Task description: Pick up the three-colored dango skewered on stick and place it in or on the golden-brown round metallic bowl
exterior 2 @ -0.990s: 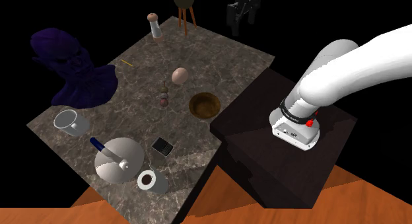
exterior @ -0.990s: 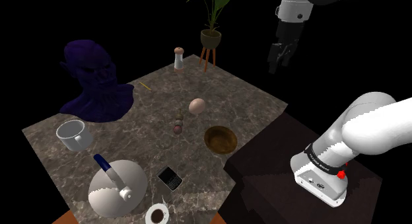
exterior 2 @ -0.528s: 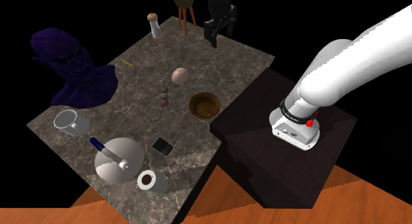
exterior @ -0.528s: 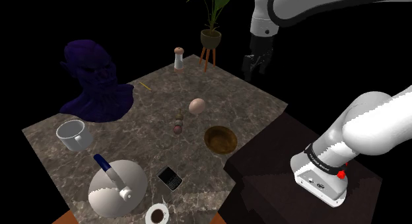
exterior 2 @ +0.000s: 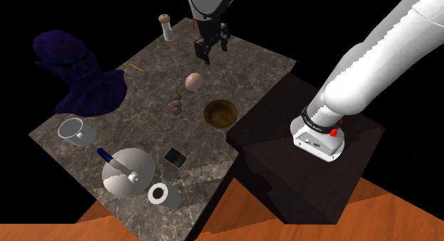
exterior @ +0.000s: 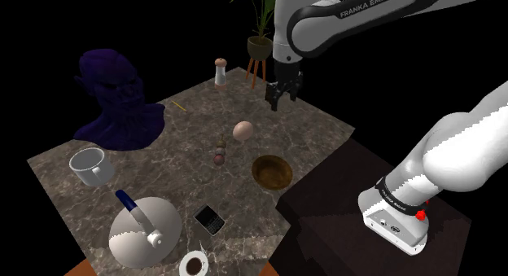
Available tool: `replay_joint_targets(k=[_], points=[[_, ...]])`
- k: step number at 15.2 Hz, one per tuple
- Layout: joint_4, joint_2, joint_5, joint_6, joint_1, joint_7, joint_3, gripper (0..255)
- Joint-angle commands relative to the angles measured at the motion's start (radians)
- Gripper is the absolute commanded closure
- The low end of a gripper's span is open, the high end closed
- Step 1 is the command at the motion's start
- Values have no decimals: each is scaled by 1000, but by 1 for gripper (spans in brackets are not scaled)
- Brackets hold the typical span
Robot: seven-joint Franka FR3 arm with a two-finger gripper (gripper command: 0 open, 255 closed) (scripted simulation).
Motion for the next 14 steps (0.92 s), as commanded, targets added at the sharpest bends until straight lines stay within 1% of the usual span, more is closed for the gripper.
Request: replay_joint_targets(k=[1,7,14], points=[[50,81,-20,32,4,36,13,0],[214,318,-96,102,35,143,32,0],[470,596,-182,118,96,244,17,0]])
